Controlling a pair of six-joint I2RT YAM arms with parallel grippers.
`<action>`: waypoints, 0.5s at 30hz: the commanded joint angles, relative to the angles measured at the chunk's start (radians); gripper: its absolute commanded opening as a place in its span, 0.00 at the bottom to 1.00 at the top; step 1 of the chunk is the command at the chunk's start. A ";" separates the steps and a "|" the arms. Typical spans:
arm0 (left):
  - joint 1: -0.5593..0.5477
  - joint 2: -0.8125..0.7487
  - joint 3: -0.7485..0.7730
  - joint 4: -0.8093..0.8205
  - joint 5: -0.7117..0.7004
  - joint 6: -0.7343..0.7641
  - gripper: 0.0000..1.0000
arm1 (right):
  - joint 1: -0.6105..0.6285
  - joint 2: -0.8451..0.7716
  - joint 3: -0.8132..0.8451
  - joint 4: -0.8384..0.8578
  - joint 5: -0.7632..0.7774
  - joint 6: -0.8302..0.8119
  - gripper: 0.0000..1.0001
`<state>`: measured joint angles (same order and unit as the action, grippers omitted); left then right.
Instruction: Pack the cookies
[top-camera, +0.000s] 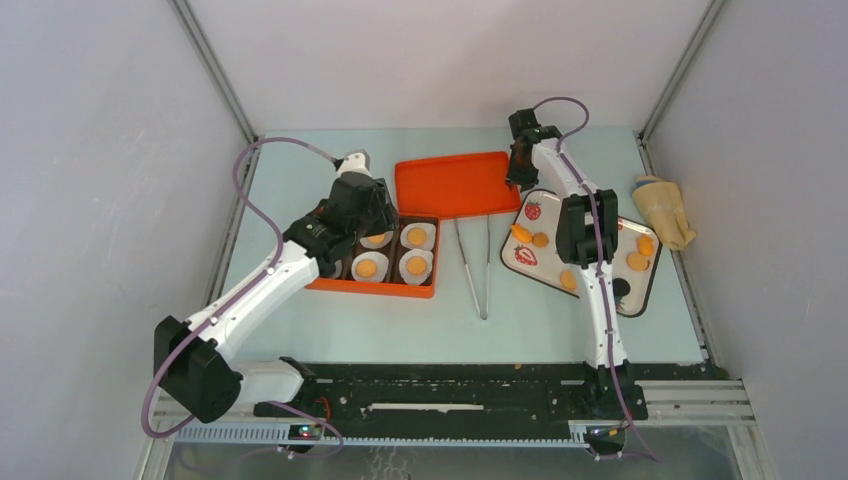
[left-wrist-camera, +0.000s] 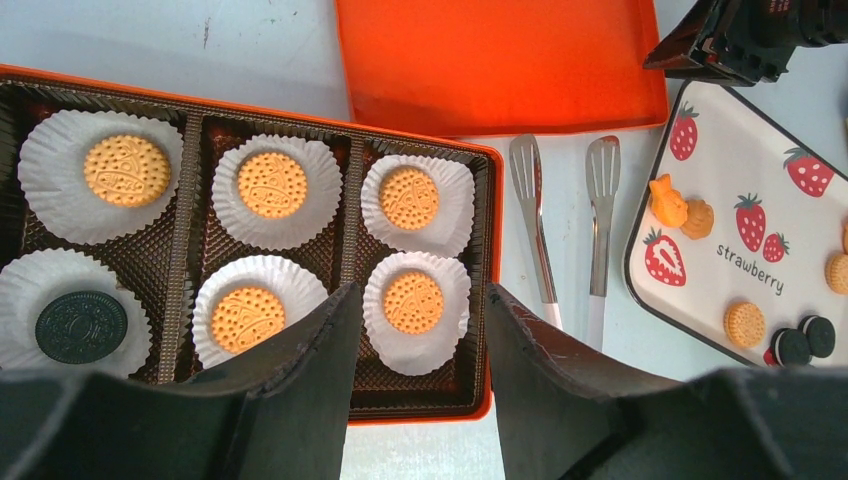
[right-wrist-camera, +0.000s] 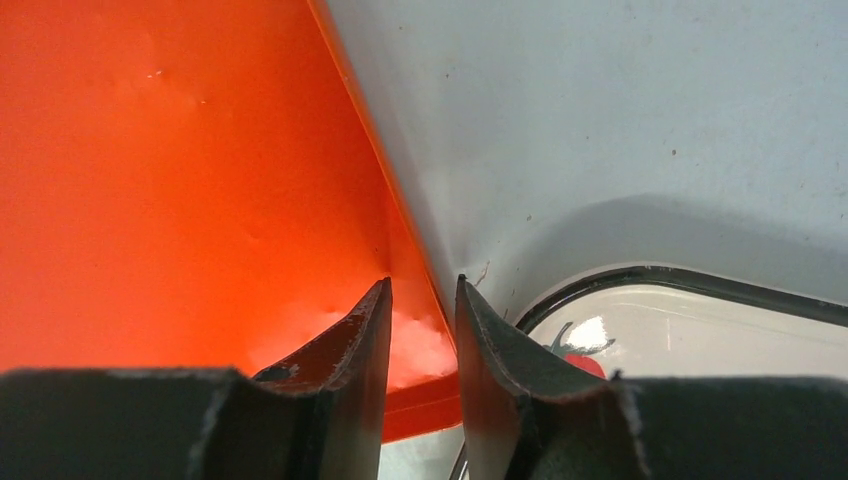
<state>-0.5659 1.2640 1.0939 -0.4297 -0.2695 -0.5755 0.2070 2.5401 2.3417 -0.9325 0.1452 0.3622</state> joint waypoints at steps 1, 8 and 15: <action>0.003 -0.005 -0.002 0.003 -0.015 0.007 0.54 | -0.009 0.000 -0.002 -0.002 0.011 -0.020 0.36; 0.003 -0.001 -0.012 0.004 -0.012 0.009 0.54 | -0.018 -0.004 -0.007 0.012 -0.001 -0.012 0.04; 0.004 -0.017 -0.010 0.003 -0.027 -0.006 0.54 | -0.015 -0.115 -0.086 0.094 -0.021 -0.002 0.00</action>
<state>-0.5659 1.2652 1.0939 -0.4301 -0.2699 -0.5758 0.1978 2.5286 2.3085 -0.9016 0.1284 0.3462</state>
